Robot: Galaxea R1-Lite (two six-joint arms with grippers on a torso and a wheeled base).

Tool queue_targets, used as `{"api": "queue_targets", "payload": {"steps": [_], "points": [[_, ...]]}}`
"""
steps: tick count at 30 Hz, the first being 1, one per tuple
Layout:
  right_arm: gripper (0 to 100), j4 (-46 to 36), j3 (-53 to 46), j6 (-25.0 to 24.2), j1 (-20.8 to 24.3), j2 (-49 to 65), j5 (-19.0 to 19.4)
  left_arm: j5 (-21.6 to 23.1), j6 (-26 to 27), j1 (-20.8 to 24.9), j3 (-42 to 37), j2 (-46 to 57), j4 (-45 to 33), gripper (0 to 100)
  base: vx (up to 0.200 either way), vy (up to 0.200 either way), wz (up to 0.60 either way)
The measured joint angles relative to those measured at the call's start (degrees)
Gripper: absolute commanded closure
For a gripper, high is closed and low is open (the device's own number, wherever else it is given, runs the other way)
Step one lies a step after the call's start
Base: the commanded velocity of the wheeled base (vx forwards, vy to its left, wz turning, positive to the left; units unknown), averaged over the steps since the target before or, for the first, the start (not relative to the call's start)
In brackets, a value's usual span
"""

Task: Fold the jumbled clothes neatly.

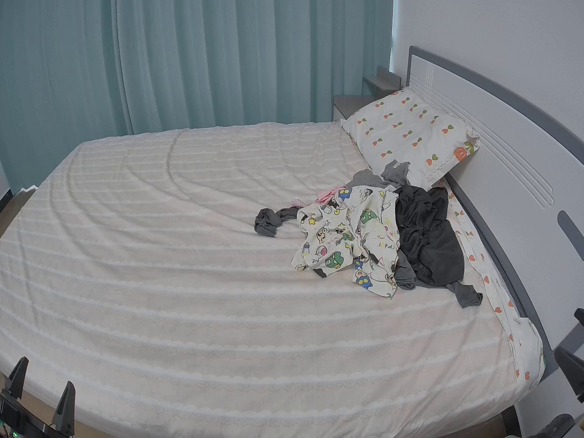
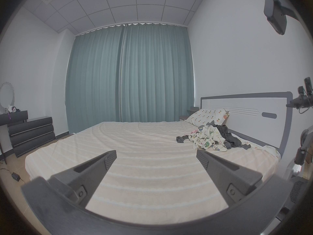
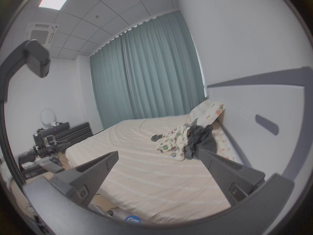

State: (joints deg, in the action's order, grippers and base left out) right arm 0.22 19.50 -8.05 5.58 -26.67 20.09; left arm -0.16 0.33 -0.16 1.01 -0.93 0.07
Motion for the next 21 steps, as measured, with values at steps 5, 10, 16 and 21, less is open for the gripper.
{"api": "queue_targets", "payload": {"steps": [5, 10, 16, 21], "points": [[0, 5.08, 2.38, -3.72, 2.77, -12.79, 1.5, 0.02, 0.05, 0.0, 0.0, 0.0, 0.0, 0, 0.0, 0.0, 0.0], [0, 11.74, 4.97, -7.58, 5.19, -26.97, 1.23, 0.0, 0.1, 0.0, 0.0, 0.0, 0.0, 0, 0.0, 0.0, 0.0], [0, 18.99, 9.74, -11.79, 7.31, -44.69, -0.55, 0.0, 0.1, 0.0, 0.0, 0.0, -0.05, 0, 0.0, 0.0, 0.0], [0, 23.21, 15.86, -15.08, 8.69, -58.97, -2.94, 0.0, 0.11, 0.0, 0.0, 0.0, -0.07, 0, 0.0, 0.0, 0.0]]}}
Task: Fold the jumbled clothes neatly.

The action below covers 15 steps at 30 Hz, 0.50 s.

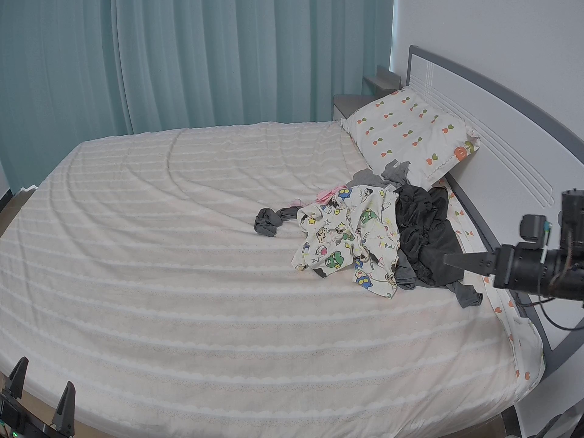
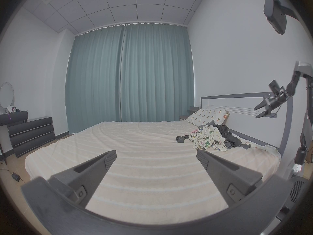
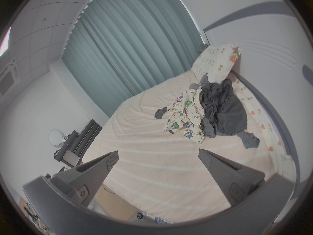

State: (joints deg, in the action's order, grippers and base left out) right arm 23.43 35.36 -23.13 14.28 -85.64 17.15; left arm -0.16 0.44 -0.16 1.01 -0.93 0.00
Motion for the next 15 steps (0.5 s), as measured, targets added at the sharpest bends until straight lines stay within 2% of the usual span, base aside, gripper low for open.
{"api": "queue_targets", "payload": {"steps": [7, 15], "points": [[0, 4.35, 11.74, -4.05, 1.68, -19.9, -4.57, 0.0, 0.0, 0.0, 0.0, 0.0, 0.0, 0, 0.0, 0.0, 0.0], [0, 6.86, 31.13, -7.83, 3.28, -42.73, -12.86, 0.0, 0.0, 0.0, 0.0, 0.0, 0.0, 0, 0.0, 0.0, 0.0]]}}
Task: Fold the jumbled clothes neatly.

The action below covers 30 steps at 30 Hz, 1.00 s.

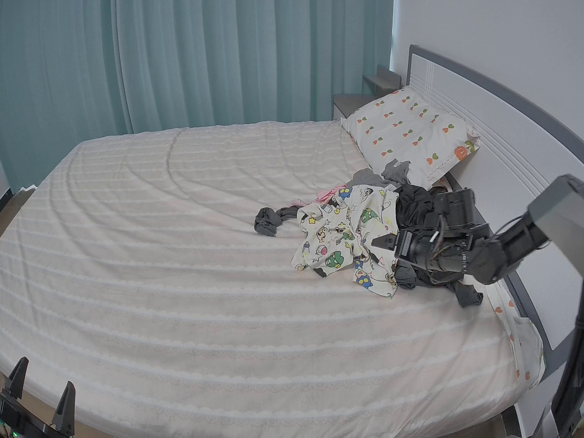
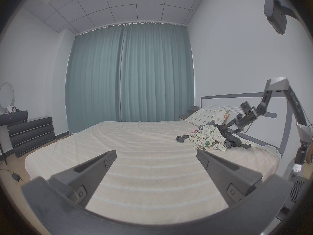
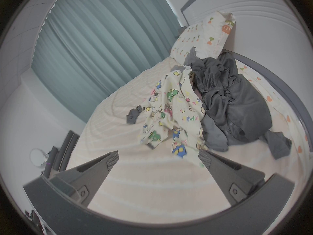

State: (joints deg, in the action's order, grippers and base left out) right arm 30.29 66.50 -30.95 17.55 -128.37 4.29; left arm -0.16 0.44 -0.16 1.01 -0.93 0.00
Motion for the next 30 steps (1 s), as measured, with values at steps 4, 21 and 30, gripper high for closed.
{"api": "queue_targets", "payload": {"steps": [4, 21, 30], "points": [[0, 0.68, 9.9, -1.62, 0.66, -9.92, -4.91, 0.0, 0.0, 0.0, 0.0, 0.0, 0.0, 0, 0.0, 0.0, 0.0], [0, 1.37, 21.5, -2.35, 1.02, -21.94, -17.92, 0.0, 0.0, 0.0, 0.0, 0.0, 0.0, 0, 0.0, 0.0, 0.0], [0, -0.05, 27.21, -1.95, 1.44, -24.83, -20.52, 0.0, 0.0, 0.0, 0.0, 0.0, 0.0, 0, 0.0, 0.0, 0.0]]}}
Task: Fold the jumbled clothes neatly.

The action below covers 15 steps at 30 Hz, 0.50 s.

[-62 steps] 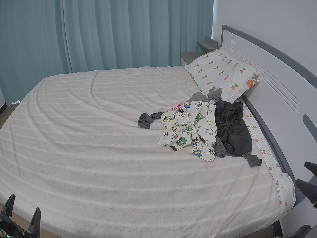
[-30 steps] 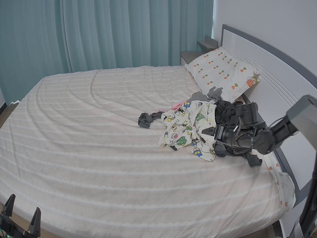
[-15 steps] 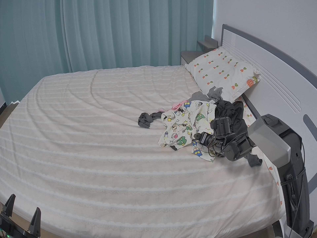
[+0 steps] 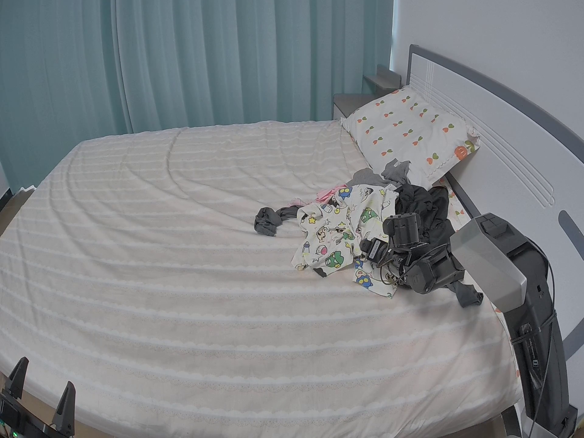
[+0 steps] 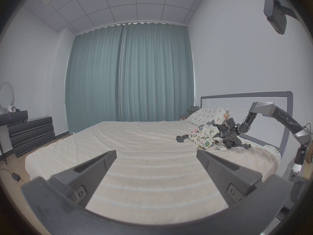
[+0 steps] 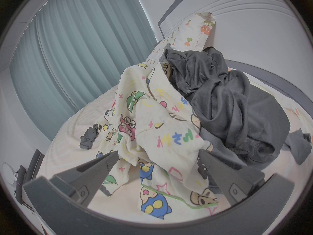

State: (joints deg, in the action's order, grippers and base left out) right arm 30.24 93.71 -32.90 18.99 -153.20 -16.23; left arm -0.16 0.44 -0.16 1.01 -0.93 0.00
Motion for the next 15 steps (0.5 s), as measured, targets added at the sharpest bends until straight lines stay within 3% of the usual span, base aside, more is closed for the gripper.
{"api": "queue_targets", "payload": {"steps": [12, 13, 15], "points": [[0, -9.45, 16.08, 0.2, 0.88, -6.34, -2.88, 0.0, 0.0, 0.0, 0.0, 0.0, 0.0, 0, 0.0, 0.0, 0.0], [100, -10.62, 17.2, 0.2, 0.93, -6.81, -3.1, 0.0, 0.0, 0.0, 0.0, 0.0, 0.0, 0, 0.0, 0.0, 0.0], [100, -12.76, 19.1, 0.2, 0.93, -7.78, -3.5, 0.0, 0.0, 0.0, 0.0, 0.0, 0.0, 0, 0.0, 0.0, 0.0]]}}
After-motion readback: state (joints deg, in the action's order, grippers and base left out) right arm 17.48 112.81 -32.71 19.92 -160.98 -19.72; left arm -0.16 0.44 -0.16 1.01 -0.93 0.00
